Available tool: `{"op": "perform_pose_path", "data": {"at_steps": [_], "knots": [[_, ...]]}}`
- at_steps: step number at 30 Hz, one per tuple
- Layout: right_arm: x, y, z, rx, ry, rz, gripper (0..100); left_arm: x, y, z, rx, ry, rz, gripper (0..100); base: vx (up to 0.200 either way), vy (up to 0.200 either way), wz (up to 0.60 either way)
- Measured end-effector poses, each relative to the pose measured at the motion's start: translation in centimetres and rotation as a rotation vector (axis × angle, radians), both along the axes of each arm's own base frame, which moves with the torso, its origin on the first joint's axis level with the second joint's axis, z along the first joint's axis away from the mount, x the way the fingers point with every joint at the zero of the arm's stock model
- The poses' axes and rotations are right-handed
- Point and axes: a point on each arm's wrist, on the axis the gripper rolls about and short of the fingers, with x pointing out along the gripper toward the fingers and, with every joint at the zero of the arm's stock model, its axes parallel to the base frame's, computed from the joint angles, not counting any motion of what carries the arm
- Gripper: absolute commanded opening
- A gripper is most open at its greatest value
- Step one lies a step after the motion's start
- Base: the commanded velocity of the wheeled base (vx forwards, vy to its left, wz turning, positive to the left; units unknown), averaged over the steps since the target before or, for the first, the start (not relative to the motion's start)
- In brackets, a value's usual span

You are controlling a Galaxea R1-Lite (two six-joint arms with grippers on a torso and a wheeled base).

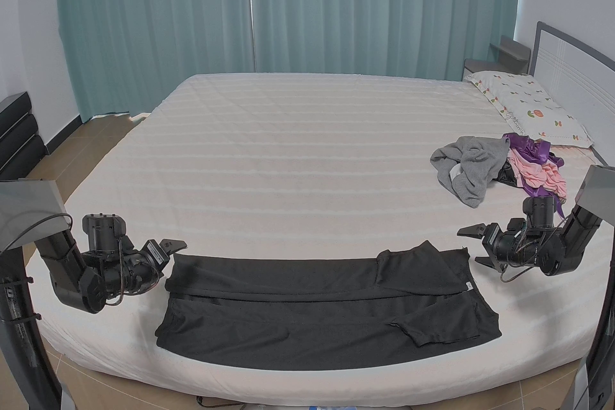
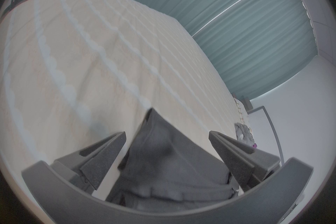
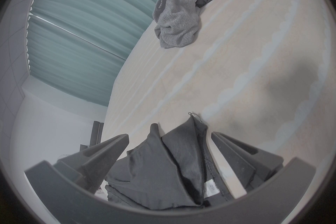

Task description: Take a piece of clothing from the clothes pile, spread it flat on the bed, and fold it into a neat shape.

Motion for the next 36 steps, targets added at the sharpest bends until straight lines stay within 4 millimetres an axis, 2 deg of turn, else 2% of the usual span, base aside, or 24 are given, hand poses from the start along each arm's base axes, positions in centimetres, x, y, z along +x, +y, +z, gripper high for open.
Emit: {"op": "perform_pose_path", "data": {"at_steps": [4,8,19,28,29,36], "knots": [[-0.8,0.0,0.3,0.005,0.006,0.003,100,-1.9,-0.4,0.2,0.0,0.032,-0.047,100,0.0,0.0,0.0],[-1.4,-0.1,0.8,0.006,-0.005,-0.001,100,-2.7,-0.7,0.3,0.007,0.045,-0.065,100,0.0,0.0,0.0],[-3.2,0.5,1.5,-0.004,-0.014,0.008,100,-2.7,-0.7,-0.3,0.063,0.072,0.0,100,0.0,0.0,0.0],[-3.8,1.6,1.7,-0.034,0.0,0.002,100,-2.3,-1.2,-0.9,0.097,0.123,0.017,100,0.0,0.0,0.0],[-3.8,1.8,1.7,-0.038,0.001,0.002,100,-2.2,-1.2,-0.9,0.105,0.122,0.025,0,0.0,0.0,0.0],[-4.2,3.0,1.4,-0.081,0.023,-0.007,100,-1.7,-1.6,-1.6,0.133,0.13,0.042,0,0.0,0.0,0.0]]}}
